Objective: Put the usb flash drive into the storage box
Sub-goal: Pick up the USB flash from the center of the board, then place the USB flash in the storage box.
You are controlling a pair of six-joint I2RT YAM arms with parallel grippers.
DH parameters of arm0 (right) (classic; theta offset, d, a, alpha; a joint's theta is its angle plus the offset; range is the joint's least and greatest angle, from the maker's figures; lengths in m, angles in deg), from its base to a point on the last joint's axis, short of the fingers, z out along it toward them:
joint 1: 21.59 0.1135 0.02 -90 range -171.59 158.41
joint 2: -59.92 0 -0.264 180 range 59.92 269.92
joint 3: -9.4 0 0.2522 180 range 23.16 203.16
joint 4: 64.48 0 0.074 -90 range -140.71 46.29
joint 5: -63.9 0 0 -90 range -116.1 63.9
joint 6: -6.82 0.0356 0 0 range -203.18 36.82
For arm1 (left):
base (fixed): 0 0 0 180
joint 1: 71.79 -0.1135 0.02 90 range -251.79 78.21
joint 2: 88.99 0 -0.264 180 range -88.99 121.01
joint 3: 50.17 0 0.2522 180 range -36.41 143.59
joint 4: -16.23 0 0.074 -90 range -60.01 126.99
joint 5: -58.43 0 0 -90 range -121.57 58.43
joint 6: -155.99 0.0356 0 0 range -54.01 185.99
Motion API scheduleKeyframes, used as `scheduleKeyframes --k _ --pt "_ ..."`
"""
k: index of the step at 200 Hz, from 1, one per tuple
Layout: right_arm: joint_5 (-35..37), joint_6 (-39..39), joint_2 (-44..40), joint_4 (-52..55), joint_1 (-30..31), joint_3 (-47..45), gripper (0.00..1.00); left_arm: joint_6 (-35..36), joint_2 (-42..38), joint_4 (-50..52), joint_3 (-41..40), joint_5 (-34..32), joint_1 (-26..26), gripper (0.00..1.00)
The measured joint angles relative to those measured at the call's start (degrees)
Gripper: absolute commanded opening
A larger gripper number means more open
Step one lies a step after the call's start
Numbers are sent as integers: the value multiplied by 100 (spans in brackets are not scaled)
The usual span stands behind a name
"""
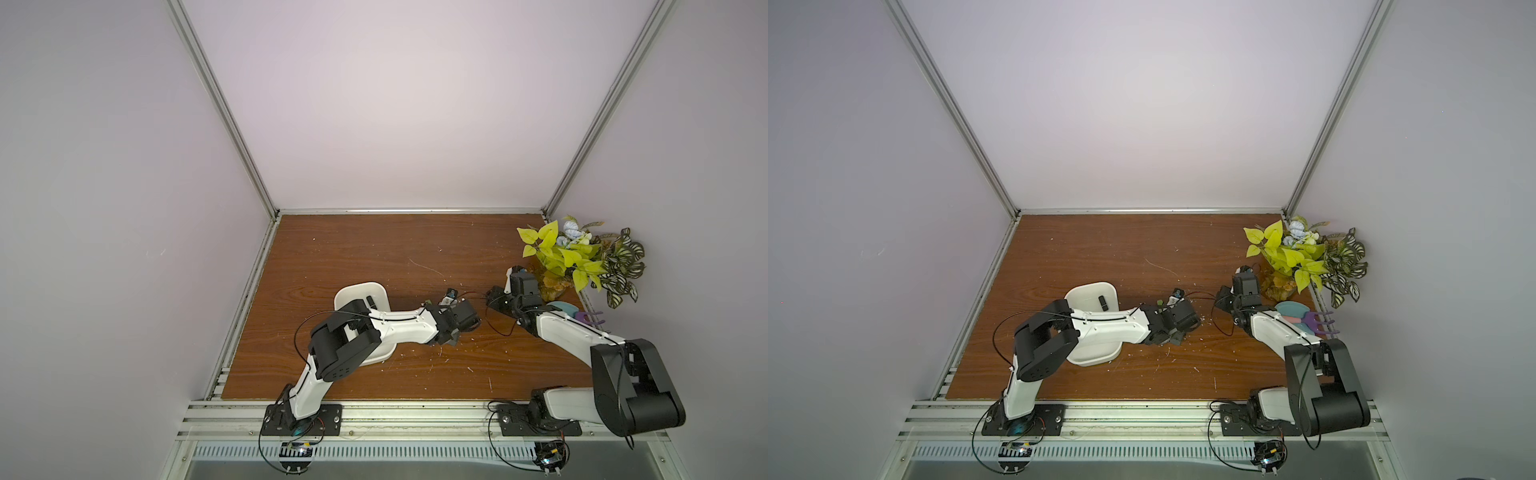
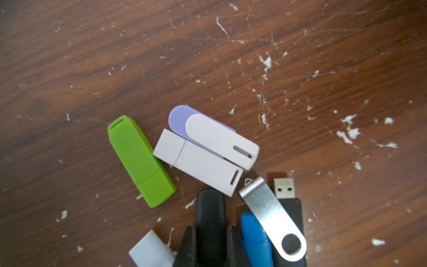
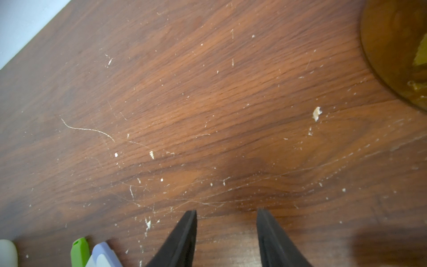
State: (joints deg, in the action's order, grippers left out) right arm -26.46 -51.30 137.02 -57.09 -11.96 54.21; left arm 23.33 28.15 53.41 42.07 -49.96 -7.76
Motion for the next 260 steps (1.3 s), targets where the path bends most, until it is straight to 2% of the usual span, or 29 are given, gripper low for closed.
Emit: scheduleKeyframes --k 46,67,94,109,129,150,184,206,260 --pt "0 -13 0 -2 0 0 48 245 -245 214 39 35 -68 6" --pt "-7 -15 0 -7 0 0 48 337 -835 328 44 17 -90 5" --pt "-24 -13 0 -13 0 0 48 345 -2013 345 -63 -118 -114 2" --pt "-48 -15 0 -24 0 0 48 267 -2863 286 -490 -286 -146 2" --pt "-142 -15 0 -35 -2 0 48 46 -3993 267 -1438 -503 -354 1" --pt "-208 -15 0 -42 0 0 48 -243 -4688 382 -2422 -573 -728 0" --pt "-306 -15 0 -94 0 0 49 -691 -4695 507 -3403 -601 -929 1" --pt "-319 -15 2 -118 0 0 49 -846 -4426 223 -3777 -356 -1049 1" --pt "-321 -15 131 -125 0 0 51 -988 -3526 -393 -3869 -72 -1193 1"
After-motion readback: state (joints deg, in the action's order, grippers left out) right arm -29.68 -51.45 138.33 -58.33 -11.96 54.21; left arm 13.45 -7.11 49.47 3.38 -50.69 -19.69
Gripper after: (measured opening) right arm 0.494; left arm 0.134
